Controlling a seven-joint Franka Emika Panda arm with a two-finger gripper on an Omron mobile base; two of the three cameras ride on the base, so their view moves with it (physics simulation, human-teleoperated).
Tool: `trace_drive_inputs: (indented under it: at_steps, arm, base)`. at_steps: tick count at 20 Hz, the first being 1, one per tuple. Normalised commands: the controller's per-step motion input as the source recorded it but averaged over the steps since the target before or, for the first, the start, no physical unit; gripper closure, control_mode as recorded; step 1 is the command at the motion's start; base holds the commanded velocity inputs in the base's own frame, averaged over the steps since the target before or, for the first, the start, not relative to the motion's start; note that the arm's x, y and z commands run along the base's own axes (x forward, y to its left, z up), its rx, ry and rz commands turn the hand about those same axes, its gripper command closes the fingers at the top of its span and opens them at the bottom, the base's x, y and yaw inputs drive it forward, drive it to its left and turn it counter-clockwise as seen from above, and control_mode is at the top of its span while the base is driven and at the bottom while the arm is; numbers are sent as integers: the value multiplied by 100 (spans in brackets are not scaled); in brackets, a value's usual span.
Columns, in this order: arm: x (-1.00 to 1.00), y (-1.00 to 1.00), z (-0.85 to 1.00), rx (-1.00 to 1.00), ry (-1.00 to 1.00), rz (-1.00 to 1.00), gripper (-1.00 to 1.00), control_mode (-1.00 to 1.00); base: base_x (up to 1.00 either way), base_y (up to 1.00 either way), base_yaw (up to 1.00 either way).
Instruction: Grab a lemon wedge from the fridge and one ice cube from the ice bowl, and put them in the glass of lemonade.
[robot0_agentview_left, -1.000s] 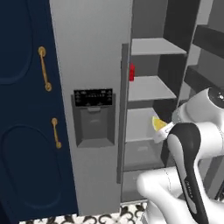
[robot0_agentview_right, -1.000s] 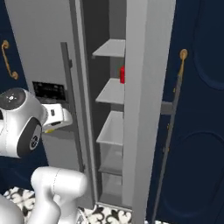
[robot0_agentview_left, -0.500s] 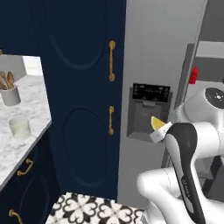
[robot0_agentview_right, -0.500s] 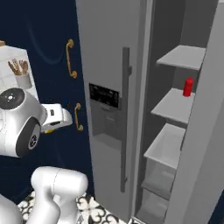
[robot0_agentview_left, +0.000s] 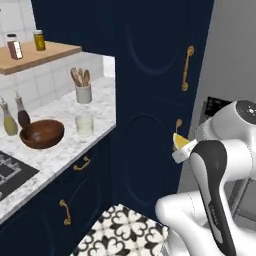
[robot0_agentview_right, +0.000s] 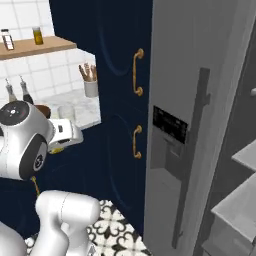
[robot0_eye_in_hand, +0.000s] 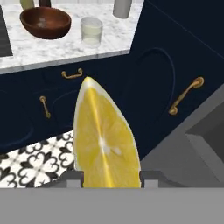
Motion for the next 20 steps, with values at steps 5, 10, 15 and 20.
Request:
trace_drive_inputs:
  at_steps: [5,10,15,20]
  arm:
    - [0,0,0,0,0,0,100,100]
    - [0,0,0,0,0,0,100,100]
    - [0,0,0,0,0,0,100,100]
    - [0,0,0,0,0,0,100,100]
  base:
    - [68,19,54]
    - [88,2,47]
    - [85,0,43]
    - [69,-3,34]
